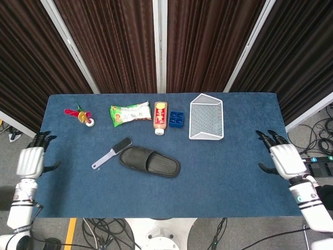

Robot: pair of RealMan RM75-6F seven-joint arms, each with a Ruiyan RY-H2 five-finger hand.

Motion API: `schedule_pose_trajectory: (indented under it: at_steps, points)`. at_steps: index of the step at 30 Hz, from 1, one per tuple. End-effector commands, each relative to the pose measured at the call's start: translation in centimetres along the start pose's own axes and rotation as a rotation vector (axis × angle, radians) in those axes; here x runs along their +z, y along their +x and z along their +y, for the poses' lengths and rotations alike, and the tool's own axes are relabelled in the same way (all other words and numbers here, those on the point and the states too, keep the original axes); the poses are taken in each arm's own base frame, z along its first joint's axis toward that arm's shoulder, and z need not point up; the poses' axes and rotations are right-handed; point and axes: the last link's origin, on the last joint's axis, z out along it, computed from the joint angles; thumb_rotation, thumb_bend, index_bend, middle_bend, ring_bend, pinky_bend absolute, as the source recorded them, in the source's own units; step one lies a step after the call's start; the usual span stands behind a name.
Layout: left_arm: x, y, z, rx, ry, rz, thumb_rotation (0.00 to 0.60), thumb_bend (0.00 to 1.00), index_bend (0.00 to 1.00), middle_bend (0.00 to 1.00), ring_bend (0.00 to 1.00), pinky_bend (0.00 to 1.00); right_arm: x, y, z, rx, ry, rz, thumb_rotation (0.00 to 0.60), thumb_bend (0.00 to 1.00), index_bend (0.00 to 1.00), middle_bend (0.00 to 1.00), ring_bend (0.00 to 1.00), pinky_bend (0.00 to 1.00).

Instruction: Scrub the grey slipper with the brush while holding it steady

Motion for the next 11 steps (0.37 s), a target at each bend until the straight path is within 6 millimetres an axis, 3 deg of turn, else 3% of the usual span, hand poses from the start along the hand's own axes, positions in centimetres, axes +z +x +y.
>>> schedule_pose_trajectory:
  at_steps: [1,6,11]
  points:
    - [-3.8,1.5,-2.7,0.024,0.080,0.033,0.600,0.22,0.28,0.24,0.13,0.30,-4.9,-0.7,2.7,0.021,-0.088,0.054,0.600,0.13,0.07,0.20,0.08,0.20]
    - [-7.3,1.8,-2.8,0.045,0.098,0.024,0.600,0.22,0.28,0.24,0.13,0.30,-8.5,-1.6,3.2,0.057,-0.130,0.094,0.600,0.13,0.07,0.18,0.08,0.18]
    - [-9.0,1.9,-2.0,0.065,0.099,0.018,0.600,0.22,0.28,0.24,0.13,0.29,-10.2,-1.7,2.9,0.085,-0.130,0.112,0.600,0.13,0.07,0.18,0.08,0.17]
